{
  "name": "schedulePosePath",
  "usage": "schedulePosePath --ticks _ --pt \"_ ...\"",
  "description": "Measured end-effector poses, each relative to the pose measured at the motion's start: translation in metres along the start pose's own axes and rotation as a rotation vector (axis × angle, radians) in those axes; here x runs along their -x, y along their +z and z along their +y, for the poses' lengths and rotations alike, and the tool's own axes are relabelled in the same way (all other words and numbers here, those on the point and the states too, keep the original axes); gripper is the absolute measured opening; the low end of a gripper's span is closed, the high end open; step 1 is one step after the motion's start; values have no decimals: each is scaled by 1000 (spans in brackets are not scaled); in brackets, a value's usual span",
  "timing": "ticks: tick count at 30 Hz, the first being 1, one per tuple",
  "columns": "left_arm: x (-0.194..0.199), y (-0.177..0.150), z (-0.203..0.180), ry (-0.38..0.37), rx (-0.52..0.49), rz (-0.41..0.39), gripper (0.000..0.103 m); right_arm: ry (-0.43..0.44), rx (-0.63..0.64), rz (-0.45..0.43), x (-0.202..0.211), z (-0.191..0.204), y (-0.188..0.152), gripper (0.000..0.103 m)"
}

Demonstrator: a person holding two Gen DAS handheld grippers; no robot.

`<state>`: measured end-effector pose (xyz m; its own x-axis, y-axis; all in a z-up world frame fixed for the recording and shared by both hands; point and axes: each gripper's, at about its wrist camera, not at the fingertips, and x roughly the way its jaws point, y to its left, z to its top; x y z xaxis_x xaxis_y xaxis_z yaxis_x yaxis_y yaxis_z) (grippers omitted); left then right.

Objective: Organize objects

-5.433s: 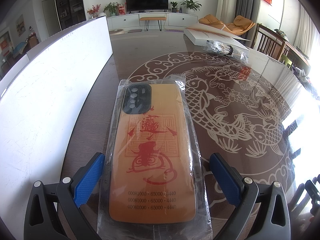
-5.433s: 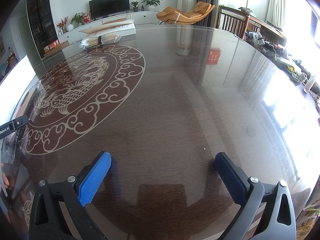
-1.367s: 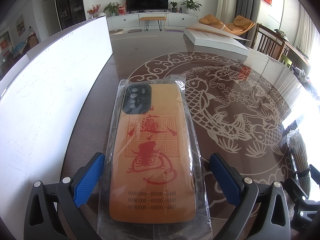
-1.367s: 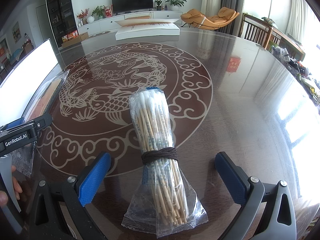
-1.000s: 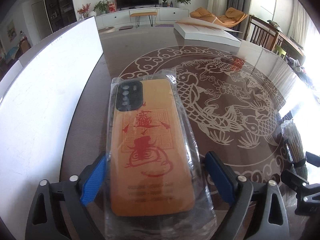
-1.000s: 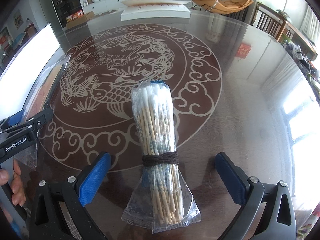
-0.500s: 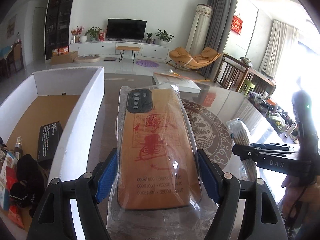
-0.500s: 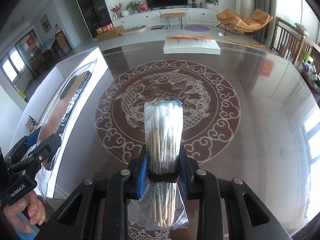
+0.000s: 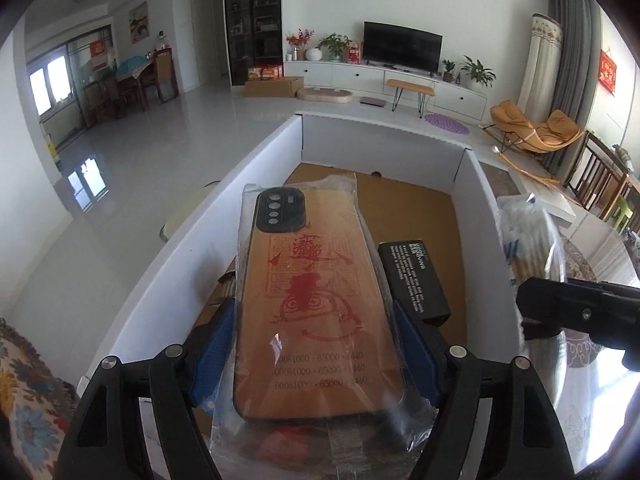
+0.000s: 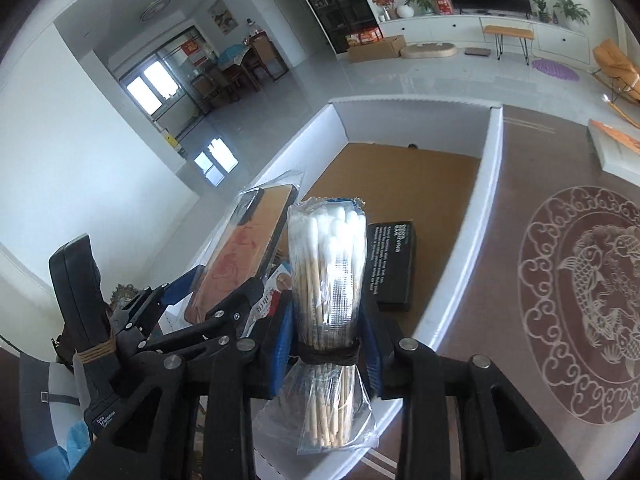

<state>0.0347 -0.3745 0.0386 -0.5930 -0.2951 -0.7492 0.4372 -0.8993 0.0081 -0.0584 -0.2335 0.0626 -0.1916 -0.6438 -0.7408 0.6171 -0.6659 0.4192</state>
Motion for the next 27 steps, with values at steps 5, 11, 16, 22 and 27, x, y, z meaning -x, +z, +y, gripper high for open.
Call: schedulePosePath --ticks 5,11,16,22,27 --pt "0 -11 6 107 -2 -12 92 -13 -43 39 -24 -9 -6 72" --pt "32 -21 10 111 100 -95 98 -214 53 18 11 -12 -7 91" --pt "29 -18 5 94 142 20 98 -289 119 61 18 0 -9 91" --pt "40 -24 -10 99 75 24 98 -327 159 74 16 8 -17 91" --pt "47 -24 -12 114 57 10 98 -344 169 73 15 12 -20 91"
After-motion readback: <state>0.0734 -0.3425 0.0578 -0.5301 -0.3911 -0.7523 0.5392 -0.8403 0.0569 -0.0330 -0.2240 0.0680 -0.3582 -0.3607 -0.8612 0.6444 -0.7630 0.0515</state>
